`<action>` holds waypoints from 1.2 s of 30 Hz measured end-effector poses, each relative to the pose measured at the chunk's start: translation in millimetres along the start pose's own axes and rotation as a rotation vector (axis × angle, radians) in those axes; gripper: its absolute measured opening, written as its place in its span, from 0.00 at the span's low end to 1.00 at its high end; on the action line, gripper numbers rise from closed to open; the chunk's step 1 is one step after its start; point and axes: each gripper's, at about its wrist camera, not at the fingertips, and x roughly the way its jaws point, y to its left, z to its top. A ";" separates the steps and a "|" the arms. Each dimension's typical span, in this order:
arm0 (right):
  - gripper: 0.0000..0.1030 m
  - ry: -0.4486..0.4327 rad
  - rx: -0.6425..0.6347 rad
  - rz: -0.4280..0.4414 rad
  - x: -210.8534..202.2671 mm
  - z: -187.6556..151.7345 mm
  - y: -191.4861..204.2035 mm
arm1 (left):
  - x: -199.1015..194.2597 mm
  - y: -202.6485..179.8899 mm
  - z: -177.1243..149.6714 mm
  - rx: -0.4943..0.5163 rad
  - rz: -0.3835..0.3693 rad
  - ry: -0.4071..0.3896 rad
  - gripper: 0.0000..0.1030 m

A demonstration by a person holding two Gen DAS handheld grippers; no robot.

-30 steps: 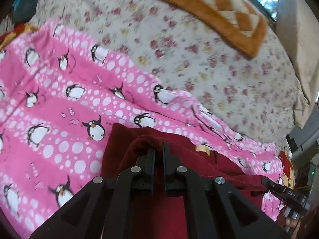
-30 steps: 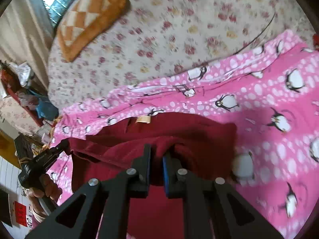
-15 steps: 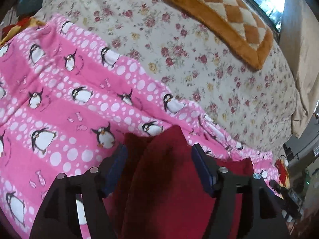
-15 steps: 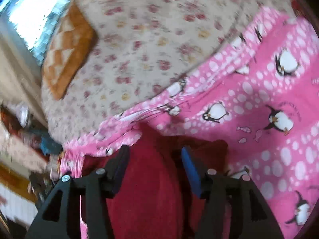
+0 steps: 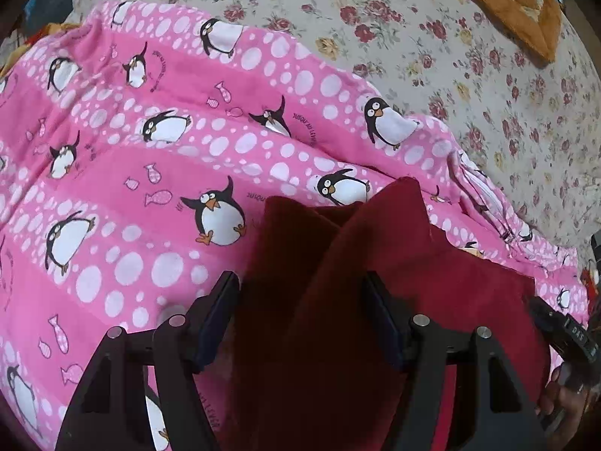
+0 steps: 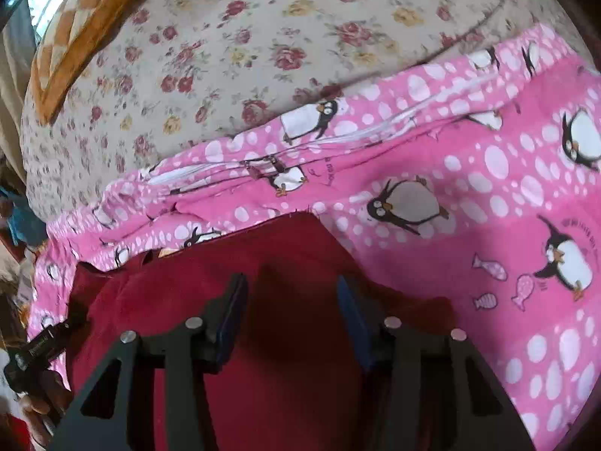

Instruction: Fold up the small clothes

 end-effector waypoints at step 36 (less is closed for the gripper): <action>0.51 0.142 -0.294 0.139 -37.6 -87.8 135.9 | -64.1 28.5 -81.5 0.042 0.034 0.060 0.46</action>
